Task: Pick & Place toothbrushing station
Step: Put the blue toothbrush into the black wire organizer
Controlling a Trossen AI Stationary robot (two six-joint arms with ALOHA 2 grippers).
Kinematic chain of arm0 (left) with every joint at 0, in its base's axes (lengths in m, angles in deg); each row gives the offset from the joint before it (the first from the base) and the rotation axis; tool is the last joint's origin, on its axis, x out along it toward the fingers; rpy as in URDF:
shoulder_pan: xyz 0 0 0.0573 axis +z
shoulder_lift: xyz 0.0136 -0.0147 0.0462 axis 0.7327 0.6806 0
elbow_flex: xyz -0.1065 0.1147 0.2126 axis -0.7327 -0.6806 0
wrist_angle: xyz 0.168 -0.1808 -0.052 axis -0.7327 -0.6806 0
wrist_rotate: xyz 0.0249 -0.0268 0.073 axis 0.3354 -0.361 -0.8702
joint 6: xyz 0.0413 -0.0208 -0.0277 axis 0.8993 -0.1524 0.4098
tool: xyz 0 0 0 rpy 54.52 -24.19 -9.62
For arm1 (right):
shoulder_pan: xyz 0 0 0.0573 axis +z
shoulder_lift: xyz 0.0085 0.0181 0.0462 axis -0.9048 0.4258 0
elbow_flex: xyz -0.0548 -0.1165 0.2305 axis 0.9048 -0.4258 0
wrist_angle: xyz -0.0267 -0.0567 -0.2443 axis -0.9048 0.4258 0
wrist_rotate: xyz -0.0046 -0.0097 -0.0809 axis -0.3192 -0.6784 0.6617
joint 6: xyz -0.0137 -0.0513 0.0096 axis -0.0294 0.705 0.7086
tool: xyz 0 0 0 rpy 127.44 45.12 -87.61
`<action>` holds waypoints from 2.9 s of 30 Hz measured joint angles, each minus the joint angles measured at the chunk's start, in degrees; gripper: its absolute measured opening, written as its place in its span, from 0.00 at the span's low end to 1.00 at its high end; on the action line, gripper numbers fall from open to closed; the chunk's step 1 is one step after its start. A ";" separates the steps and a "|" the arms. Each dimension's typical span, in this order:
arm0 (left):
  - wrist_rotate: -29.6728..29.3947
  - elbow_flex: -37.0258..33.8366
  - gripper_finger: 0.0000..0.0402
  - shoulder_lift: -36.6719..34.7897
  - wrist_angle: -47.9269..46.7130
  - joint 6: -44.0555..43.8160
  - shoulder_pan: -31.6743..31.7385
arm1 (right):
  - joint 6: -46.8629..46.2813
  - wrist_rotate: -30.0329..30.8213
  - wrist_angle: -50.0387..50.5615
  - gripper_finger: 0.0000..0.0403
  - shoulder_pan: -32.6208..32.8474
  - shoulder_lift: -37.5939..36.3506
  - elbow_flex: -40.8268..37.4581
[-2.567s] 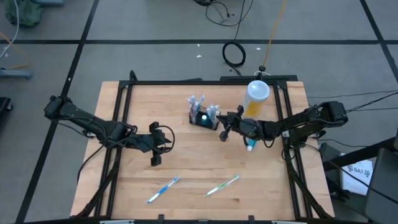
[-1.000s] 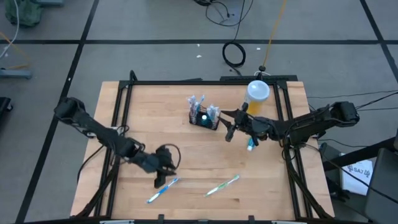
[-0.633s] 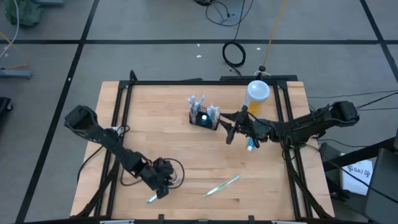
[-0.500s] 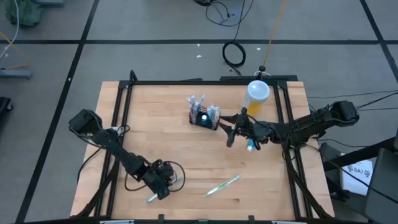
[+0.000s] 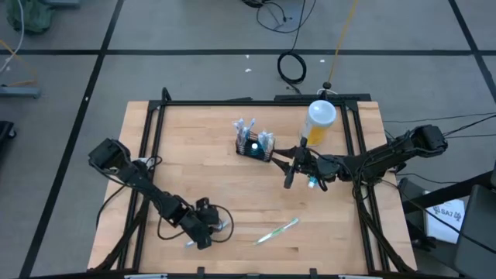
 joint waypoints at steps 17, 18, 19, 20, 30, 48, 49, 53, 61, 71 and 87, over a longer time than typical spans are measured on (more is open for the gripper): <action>-8.43 -0.10 0.20 0.06 -4.59 10.03 2.26 | -0.10 0.00 0.02 0.32 0.00 0.00 0.00; -8.32 -0.10 0.17 0.06 -4.54 9.93 2.50 | -0.10 0.00 0.01 0.32 0.00 0.00 0.00; -8.29 -0.10 0.14 0.06 -4.46 9.83 2.81 | -0.10 0.00 0.01 0.32 0.00 0.00 0.00; -8.25 -0.10 0.10 0.06 -4.36 9.82 3.17 | -0.10 0.00 0.01 0.32 0.00 0.00 0.00; -10.34 -0.53 0.03 -4.24 -0.32 9.74 6.46 | -0.10 0.00 0.02 0.32 0.00 0.00 0.00; -17.52 -0.21 0.01 -29.34 34.78 51.16 13.21 | -0.12 0.02 -0.01 0.32 0.00 0.00 0.00; -15.75 -0.21 0.01 -29.34 36.69 53.01 14.30 | -0.12 0.02 -0.02 0.32 0.00 0.00 0.00; -14.86 -0.15 0.02 -27.75 39.00 55.02 19.84 | -0.12 0.02 -0.02 0.32 0.00 0.00 0.00; -8.79 -0.17 0.02 -19.37 50.20 53.74 30.60 | -0.12 0.08 -0.04 0.32 -0.02 0.00 0.00; 0.72 -0.17 0.01 -15.27 69.64 56.80 41.44 | -0.12 0.07 -0.02 0.32 -0.02 0.00 0.00; 8.40 -16.44 0.01 -7.71 95.32 51.17 48.07 | -0.12 0.14 -0.02 0.32 -0.04 0.00 0.02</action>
